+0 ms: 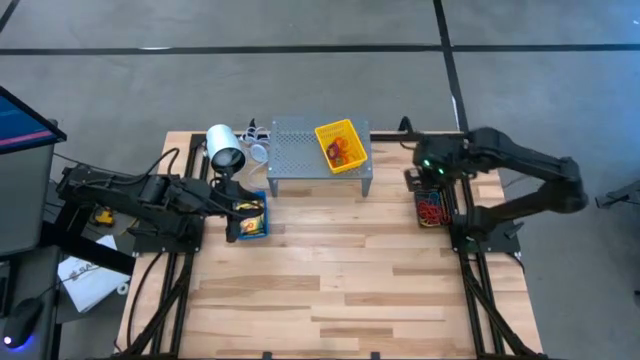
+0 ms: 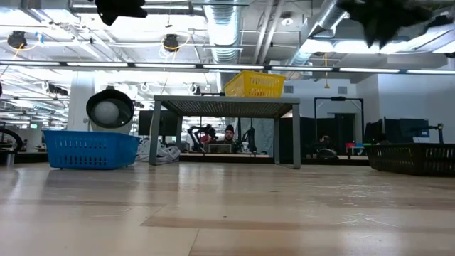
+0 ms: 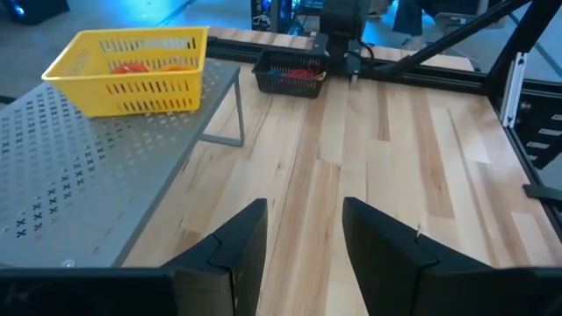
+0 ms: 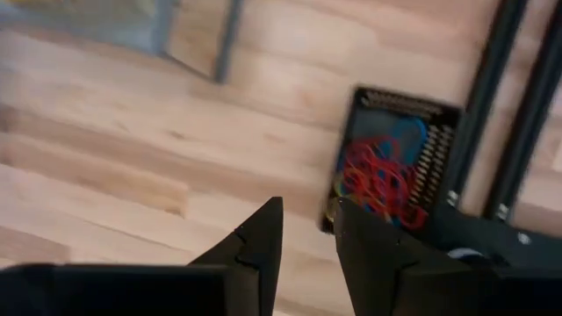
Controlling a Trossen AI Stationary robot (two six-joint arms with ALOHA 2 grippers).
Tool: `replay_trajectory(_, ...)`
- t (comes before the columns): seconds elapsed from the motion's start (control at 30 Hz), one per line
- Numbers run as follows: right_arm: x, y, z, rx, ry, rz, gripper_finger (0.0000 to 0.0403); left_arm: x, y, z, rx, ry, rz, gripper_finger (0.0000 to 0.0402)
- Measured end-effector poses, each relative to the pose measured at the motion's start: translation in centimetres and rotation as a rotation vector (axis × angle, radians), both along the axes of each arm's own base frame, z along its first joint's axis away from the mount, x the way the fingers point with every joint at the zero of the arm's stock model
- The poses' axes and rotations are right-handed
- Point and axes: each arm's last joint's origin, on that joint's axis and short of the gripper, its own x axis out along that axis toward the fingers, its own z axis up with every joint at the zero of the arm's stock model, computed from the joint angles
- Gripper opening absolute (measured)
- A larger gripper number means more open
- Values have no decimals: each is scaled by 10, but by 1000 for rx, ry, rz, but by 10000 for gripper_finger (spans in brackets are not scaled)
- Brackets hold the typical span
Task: Pick & Place Office Desk Supplies
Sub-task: Put the black bin with rubber bands on the shelf
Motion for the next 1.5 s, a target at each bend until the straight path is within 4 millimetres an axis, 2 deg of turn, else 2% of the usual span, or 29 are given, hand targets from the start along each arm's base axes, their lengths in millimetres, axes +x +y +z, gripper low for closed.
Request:
replay_trajectory(0.1,-16,9,-21,26,35,20,100,2,0,1,9,-12,-6,147)
replay_trajectory(0.23,-22,15,-50,60,58,41,100,14,-3,0,27,-30,-41,147)
replay_trajectory(0.4,-13,21,-92,172,79,109,100,36,-8,-6,57,-37,-46,147)
replay_trajectory(0.57,-4,23,-134,230,176,142,100,47,0,-11,76,-19,41,147)
replay_trajectory(0.67,-1,23,-154,264,240,146,100,48,4,-12,55,-22,71,147)
replay_trajectory(0.83,4,17,-176,259,325,153,100,49,6,-9,44,-53,90,147)
replay_trajectory(0.97,13,10,-185,266,306,188,105,50,6,-6,41,-94,89,147)
replay_trajectory(1.17,21,-1,-191,274,257,188,140,50,6,-6,43,-94,88,147)
replay_trajectory(1.33,19,-3,-189,297,239,173,168,50,6,-6,48,-91,86,147)
replay_trajectory(1.5,21,-4,-182,305,247,172,175,50,6,-6,66,-86,78,147)
